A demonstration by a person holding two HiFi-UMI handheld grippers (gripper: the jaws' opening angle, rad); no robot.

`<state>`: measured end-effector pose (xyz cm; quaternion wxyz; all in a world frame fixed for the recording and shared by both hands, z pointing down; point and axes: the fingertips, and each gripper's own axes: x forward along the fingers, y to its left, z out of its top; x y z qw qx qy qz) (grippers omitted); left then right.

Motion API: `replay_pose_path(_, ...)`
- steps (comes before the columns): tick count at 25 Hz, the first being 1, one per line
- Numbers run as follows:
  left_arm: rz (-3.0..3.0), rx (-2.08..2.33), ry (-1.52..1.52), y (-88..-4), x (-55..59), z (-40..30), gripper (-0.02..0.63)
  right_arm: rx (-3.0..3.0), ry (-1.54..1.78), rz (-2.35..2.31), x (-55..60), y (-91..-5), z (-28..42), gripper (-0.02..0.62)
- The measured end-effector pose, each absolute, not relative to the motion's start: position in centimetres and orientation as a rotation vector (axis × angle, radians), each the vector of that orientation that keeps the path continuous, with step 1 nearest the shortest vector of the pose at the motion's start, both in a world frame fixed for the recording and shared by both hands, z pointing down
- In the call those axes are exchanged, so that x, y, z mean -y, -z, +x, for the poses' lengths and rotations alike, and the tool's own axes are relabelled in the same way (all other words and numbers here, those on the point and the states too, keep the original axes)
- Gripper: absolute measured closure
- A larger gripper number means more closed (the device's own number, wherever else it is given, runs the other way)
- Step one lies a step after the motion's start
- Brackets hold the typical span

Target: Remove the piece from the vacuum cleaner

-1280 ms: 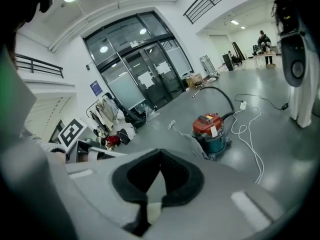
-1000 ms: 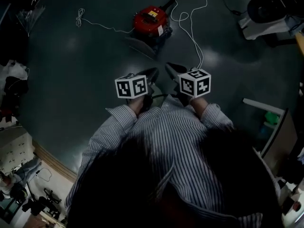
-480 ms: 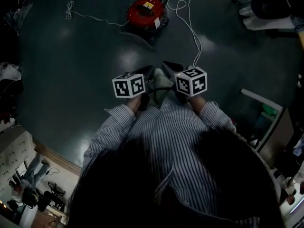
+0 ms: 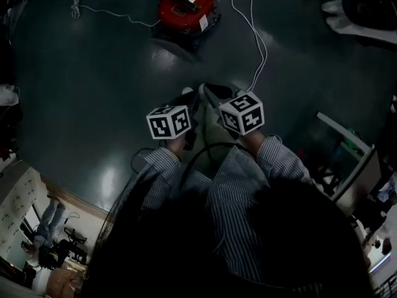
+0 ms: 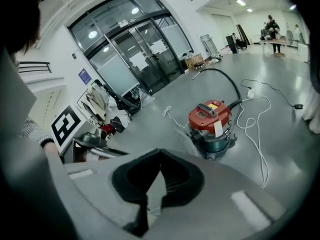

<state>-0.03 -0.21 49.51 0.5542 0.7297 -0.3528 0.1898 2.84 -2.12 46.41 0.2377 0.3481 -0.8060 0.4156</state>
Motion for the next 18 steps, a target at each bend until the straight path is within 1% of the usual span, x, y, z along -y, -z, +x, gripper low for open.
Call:
replay_pose_path(3,1.701,0.857,-0.445,-53.1,1.3,0.1,0.598,2.211,-1.118,0.946,3.8,-50.1,3.0,0.594)
replay_pose_path(12,1.545,0.989,-0.39,-65.9,2.4,-0.8,0.598,2.111,-1.279,1.036,4.3,-63.6,4.6,0.594)
replay_pose_path(15,1.493,1.024,-0.373,-69.8,3.1,-0.8,0.563,2.093,-1.315,1.034,4.8,-66.9,4.4,0.594)
replay_pose_path(18,1.455,1.04,-0.321,-70.8,3.8,-0.6,0.524,2.097,-1.322,1.036,5.3,-67.1,4.2,0.594)
